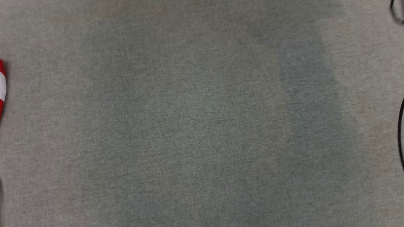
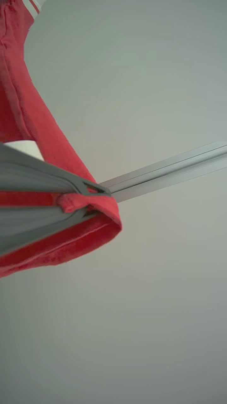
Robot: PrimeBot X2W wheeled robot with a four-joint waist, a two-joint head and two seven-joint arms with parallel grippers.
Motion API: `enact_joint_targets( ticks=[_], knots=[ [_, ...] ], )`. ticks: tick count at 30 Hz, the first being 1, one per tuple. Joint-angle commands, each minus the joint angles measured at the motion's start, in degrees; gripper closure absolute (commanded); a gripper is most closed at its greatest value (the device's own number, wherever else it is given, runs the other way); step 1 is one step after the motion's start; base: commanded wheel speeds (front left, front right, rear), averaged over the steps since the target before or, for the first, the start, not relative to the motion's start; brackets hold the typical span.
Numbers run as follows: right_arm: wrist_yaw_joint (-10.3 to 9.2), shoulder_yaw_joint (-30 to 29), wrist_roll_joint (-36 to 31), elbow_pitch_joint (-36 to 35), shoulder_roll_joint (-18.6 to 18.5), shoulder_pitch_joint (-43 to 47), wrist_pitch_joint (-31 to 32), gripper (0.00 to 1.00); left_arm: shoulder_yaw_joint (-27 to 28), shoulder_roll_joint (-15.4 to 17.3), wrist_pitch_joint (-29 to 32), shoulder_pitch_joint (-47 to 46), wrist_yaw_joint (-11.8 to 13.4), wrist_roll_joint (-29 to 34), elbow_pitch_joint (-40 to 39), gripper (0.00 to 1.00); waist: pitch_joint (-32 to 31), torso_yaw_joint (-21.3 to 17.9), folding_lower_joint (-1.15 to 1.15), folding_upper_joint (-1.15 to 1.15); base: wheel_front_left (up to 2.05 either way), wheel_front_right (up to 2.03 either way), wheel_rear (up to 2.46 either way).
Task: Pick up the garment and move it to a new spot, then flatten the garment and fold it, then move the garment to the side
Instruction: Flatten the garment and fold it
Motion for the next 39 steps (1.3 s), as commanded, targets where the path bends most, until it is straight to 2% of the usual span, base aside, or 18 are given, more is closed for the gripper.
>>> enact_joint_targets(
  ticks=[1, 4, 8, 15, 18, 23, 28, 36, 39],
  knots=[
    [0.03, 0.0, -0.2, 2.0, -0.8, -4.0, -0.7, 1.0, -1.2, -0.3, -0.5, -3.8, 0.0, 0.1, 1.3, 1.0, 0.9, 0.6, -0.02, 0.0, 0.0, 0.0, 0.0],
    [0.02, 0.1, -0.1, 5.7, -1.6, -9.5, -1.4, 1.0, -2.4, -0.5, -1.2, -10.0, 0.0, 0.0, 3.5, 1.0, 1.7, 0.9, -0.02, 0.0, 0.0, 0.0, 0.0],
    [0.03, 1.9, 1.1, 9.2, -1.8, -12.6, -2.1, 1.0, -4.9, -0.8, -2.0, -13.6, 0.0, -0.5, 5.3, 1.0, 2.2, 1.3, -0.02, 0.0, 0.0, 0.0, 0.0],
    [0.02, 6.4, 5.4, 10.9, -2.1, -6.4, -3.6, 1.0, -7.5, -0.1, -2.5, -7.3, 0.0, -3.0, 3.3, 1.0, 2.1, 1.9, -0.02, 0.0, 0.0, 0.0, 0.0],
    [0.03, 8.5, 7.5, 9.3, -1.9, -0.8, -4.1, 1.0, -5.6, 0.1, -2.5, 0.2, 0.0, -3.5, -1.2, 1.0, 1.4, 1.9, -0.02, 0.0, 0.0, 0.0, 0.0],
    [0.03, 11.1, 12.0, 4.2, -2.3, 13.2, -4.4, 1.0, -1.4, -0.3, -2.5, 18.1, 0.8, -1.5, -11.1, 1.0, -1.6, 1.9, -0.02, 0.0, 0.0, 0.0, 0.0],
    [0.03, 12.4, 15.9, -2.6, -3.8, 29.1, -4.4, 1.0, 1.6, -2.8, -2.5, 37.1, 2.4, 0.1, -19.0, 1.0, -5.5, 2.6, -0.02, 0.0, 0.0, 0.0, 0.0],
    [0.03, 14.1, 20.5, -9.2, -4.6, 51.8, -4.4, 1.0, 4.8, -6.2, -2.5, 60.9, 3.3, 1.2, -26.2, 1.0, -12.0, 3.1, -0.02, 0.0, 0.0, 0.0, 0.0],
    [0.03, 14.5, 21.1, -9.9, -4.6, 56.1, -4.4, 1.0, 5.4, -7.0, -2.5, 65.6, 3.5, 1.1, -27.7, 1.0, -13.6, 3.1, -0.02, 0.0, 0.0, 0.0, 0.0]
  ],
)
